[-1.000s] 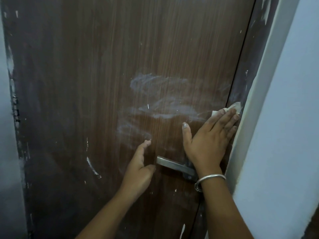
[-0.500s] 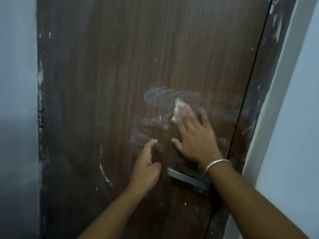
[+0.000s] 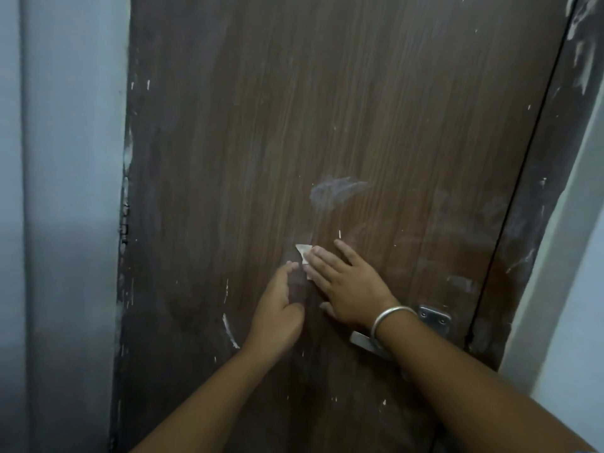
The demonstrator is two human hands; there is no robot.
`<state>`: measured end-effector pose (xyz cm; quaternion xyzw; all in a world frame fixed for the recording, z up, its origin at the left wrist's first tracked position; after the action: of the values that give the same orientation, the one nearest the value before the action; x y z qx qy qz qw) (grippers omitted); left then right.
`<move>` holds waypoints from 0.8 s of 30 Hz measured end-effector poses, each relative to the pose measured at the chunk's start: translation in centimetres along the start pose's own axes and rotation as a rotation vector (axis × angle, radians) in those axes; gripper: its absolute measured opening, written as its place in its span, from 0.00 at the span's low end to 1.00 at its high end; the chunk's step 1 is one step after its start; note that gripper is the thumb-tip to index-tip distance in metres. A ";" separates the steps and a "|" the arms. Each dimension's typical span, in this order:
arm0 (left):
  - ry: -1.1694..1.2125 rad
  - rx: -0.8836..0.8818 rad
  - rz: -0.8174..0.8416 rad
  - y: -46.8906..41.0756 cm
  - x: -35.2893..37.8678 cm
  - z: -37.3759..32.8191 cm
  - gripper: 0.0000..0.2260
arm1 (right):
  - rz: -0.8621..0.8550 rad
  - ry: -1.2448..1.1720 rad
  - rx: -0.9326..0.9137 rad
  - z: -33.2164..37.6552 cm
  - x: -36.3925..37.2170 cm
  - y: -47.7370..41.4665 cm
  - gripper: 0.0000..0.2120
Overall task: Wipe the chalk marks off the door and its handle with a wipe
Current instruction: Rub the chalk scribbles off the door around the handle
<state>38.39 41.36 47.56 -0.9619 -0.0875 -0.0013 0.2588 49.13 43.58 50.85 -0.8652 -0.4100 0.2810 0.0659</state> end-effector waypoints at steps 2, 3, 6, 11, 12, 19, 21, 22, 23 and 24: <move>0.003 -0.023 0.012 -0.2 -0.8 0.4 0.26 | -0.062 0.035 0.052 -1.7 -1.0 0.3 0.37; 0.005 -0.032 0.022 -0.3 -1.3 0.5 0.26 | -0.121 0.055 0.154 -3.5 -1.8 0.2 0.38; -0.023 -0.041 0.029 -0.9 -2.2 0.7 0.28 | -0.258 0.088 0.491 -8.9 -4.4 -0.7 0.40; 0.009 -0.050 0.006 -1.2 -2.5 0.6 0.29 | -0.234 0.064 0.465 -7.2 -4.6 -5.2 0.41; 0.012 -0.052 0.000 -1.1 -2.6 0.6 0.29 | -0.204 0.062 0.379 -5.4 -3.9 -5.7 0.40; -0.065 -0.014 0.023 -0.5 -4.8 0.5 0.27 | 0.188 -0.001 -0.280 7.0 2.8 -1.4 0.27; -0.074 -0.017 0.027 -0.5 -5.2 0.6 0.29 | 0.151 -0.014 -0.256 5.9 2.0 -1.0 0.23; -0.076 -0.015 0.025 -0.5 -5.4 0.6 0.29 | 0.105 -0.004 -0.197 4.5 1.2 -1.0 0.23; -0.076 -0.018 0.020 -0.6 -5.4 0.7 0.29 | 0.044 0.023 -0.118 2.7 0.1 -1.2 0.23; -0.077 -0.022 0.016 -0.6 -5.5 0.8 0.29 | -0.020 0.056 -0.023 0.6 -1.3 -1.1 0.24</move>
<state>32.85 41.38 46.94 -0.9648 -0.0897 0.0371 0.2445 47.38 43.31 51.26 -0.8694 -0.4197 0.2512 0.0700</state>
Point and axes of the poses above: each hand's wrist, its own y-axis away from the middle knuckle, its own x-axis out of the palm, z = x × y, the point moved 7 cm from there along -y, towards the middle knuckle, and after that the axes turned 13 degrees about -z, right-handed, at the moved point
